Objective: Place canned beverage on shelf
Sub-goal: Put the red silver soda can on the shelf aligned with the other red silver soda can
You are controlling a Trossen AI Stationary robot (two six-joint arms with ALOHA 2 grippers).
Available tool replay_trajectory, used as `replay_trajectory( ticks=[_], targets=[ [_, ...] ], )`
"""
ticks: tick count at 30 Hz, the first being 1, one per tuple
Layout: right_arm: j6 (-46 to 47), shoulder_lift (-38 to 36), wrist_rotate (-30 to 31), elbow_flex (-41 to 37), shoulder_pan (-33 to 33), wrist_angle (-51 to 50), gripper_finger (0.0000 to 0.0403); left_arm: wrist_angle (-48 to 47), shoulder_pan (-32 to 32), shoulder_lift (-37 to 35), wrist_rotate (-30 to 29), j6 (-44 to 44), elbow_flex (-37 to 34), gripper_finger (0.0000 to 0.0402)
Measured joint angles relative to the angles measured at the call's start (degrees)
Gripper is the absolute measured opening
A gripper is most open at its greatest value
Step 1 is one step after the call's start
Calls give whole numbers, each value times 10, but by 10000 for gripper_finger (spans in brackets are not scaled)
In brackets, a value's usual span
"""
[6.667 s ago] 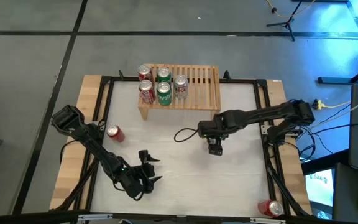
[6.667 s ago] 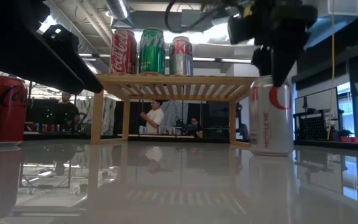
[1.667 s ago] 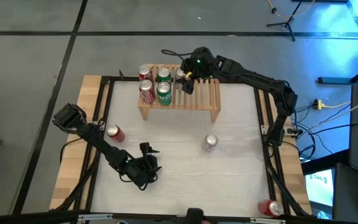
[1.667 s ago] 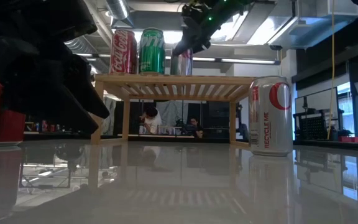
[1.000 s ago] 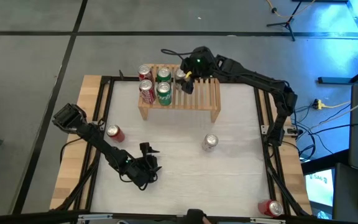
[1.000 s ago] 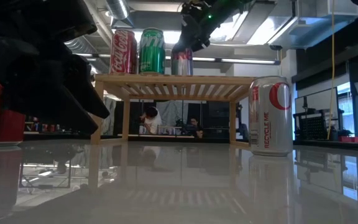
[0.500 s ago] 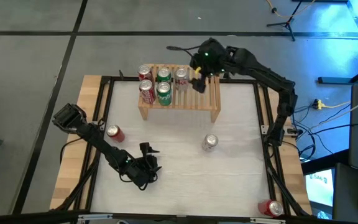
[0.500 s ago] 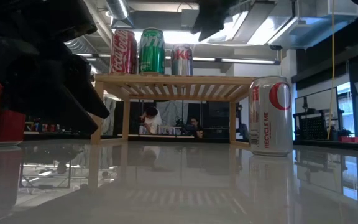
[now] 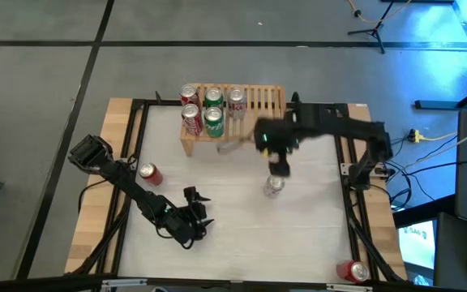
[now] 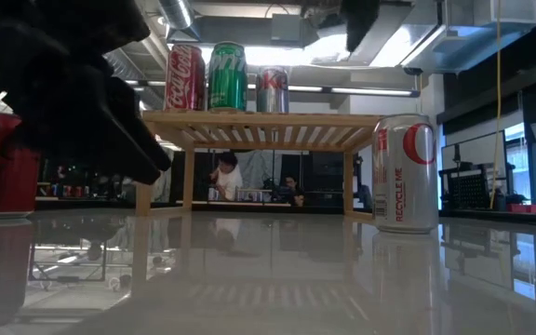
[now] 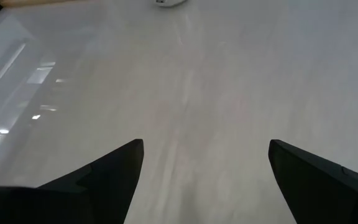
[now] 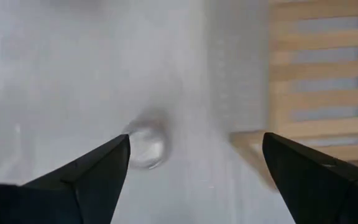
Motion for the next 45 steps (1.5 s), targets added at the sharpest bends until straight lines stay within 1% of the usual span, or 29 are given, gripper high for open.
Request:
replay_trajectory(
  ticks=[3,6,8,14,16,18,23,27,31,37,40,45],
  targets=[
    [-6,-33,12,-68,49,14,360,8,0,0,0,-11,0,337],
    [14,-85,14,-156,82,76,360,19,0,0,0,-21,0,337],
    [27,-134,26,-221,99,119,360,30,0,0,0,-21,0,337],
    [82,-293,114,-415,130,267,360,52,0,0,0,-23,0,337],
    [100,-335,124,-466,132,318,360,57,0,0,0,-23,0,337],
    [127,-363,119,-506,132,362,360,61,0,0,-1,-23,0,337],
    [153,-377,98,-562,132,452,360,63,2,0,-4,-23,0,337],
    [110,-363,99,-595,132,477,360,63,2,0,-5,-23,0,337],
    [84,-357,91,-631,131,531,360,63,2,0,-4,-23,0,337],
    [68,-356,87,-667,131,579,360,63,1,0,-3,-22,0,337],
    [67,-356,65,-684,131,597,360,63,1,0,-2,-22,0,337],
    [55,-351,69,-714,131,629,360,63,1,0,-1,-22,0,337]
  ],
)
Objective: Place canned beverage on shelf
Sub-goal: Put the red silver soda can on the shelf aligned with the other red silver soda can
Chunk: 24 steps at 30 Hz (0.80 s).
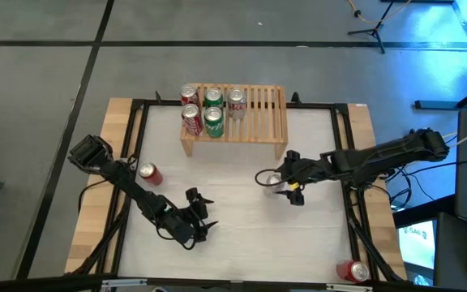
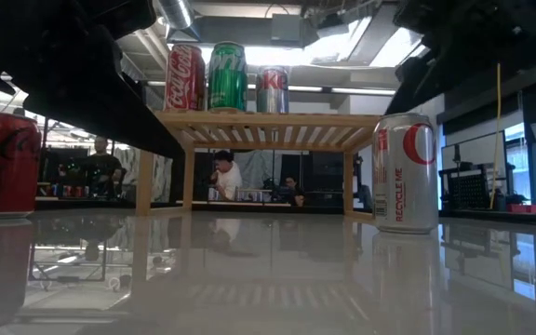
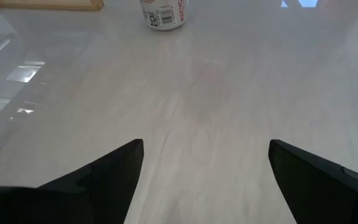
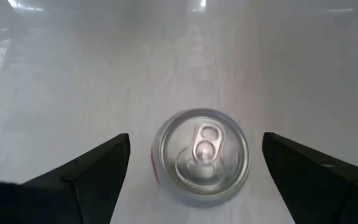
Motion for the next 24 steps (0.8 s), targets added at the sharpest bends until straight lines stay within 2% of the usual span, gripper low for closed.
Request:
replay_trajectory(
  ticks=[6,17,19,22,24],
  targets=[
    [-3,12,5,-19,0,28,360,0,0,0,1,2,0,337],
    [-3,87,9,-21,0,37,356,0,0,0,1,1,0,337],
    [-3,97,17,-21,0,50,340,0,0,0,2,1,0,337],
    [-3,100,15,-21,0,64,296,0,0,0,3,1,0,337],
    [-3,99,16,-15,0,58,287,0,0,0,3,1,0,337]
  ],
)
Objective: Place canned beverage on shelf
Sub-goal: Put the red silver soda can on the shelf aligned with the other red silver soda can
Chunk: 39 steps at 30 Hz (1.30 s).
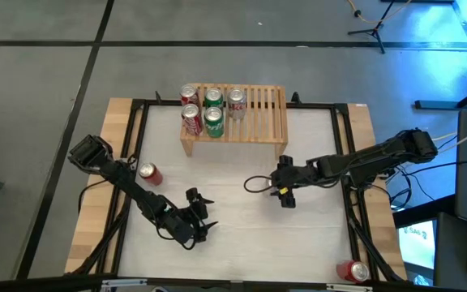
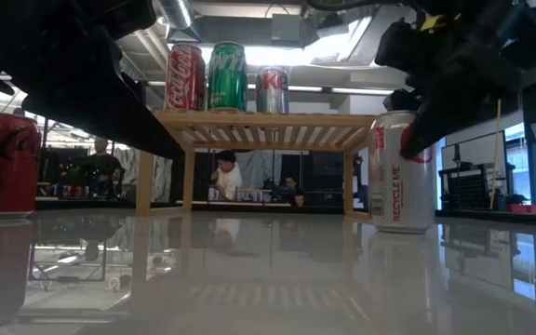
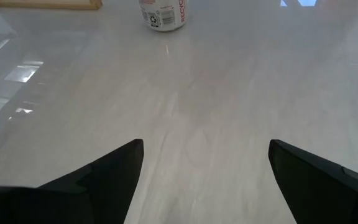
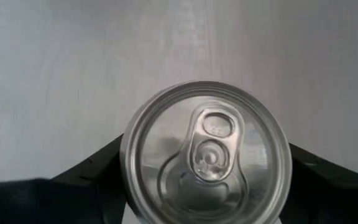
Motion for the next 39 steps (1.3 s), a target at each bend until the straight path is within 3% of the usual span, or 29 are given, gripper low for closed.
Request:
replay_trajectory(
  ticks=[7,12,15,24,34,39],
  targets=[
    [1,-13,15,107,0,-24,287,3,0,0,0,-1,0,337],
    [-9,-6,106,238,-13,-61,287,9,0,0,0,-1,0,337],
    [-18,6,125,311,-46,-70,287,12,0,0,0,-1,0,337],
    [-1,108,108,466,-165,-131,287,19,0,0,0,-1,0,337],
    [4,188,41,499,-215,-153,287,19,0,0,0,-4,0,337],
    [1,197,44,499,-215,-151,287,19,0,0,0,-4,0,337]
  ],
)
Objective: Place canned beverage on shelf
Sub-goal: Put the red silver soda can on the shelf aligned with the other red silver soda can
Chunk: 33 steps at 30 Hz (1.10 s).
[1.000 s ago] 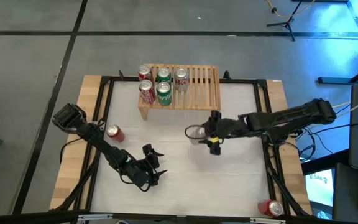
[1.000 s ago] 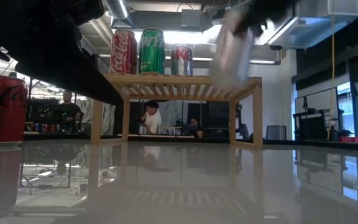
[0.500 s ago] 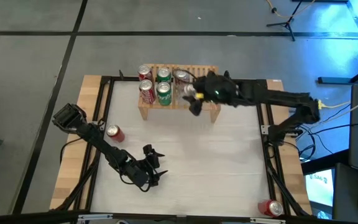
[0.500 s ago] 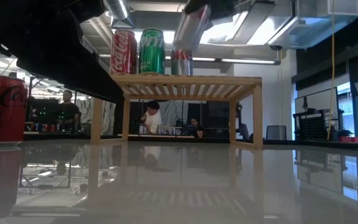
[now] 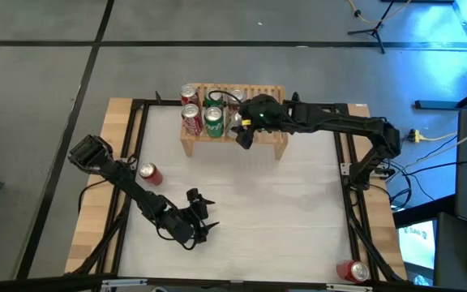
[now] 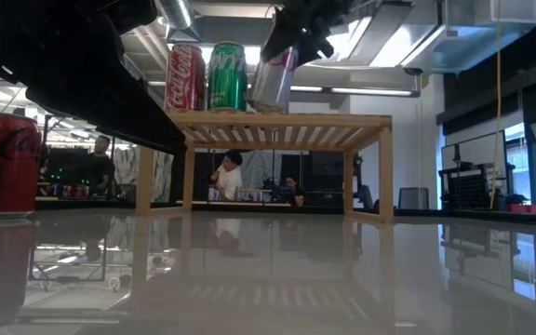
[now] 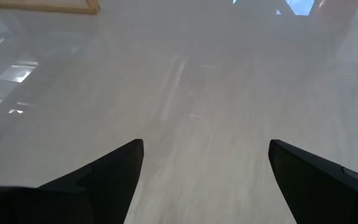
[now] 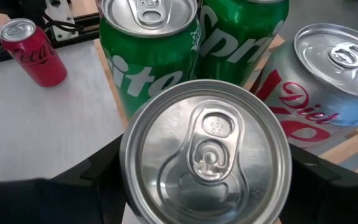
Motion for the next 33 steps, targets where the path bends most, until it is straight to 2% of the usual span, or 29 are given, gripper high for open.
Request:
replay_trajectory(
  ticks=[27,33],
  targets=[
    [-23,0,15,-5,-4,-3,287,2,0,0,0,0,0,337],
    [-29,-1,16,-5,-4,8,382,3,0,0,0,1,0,337]
  ],
)
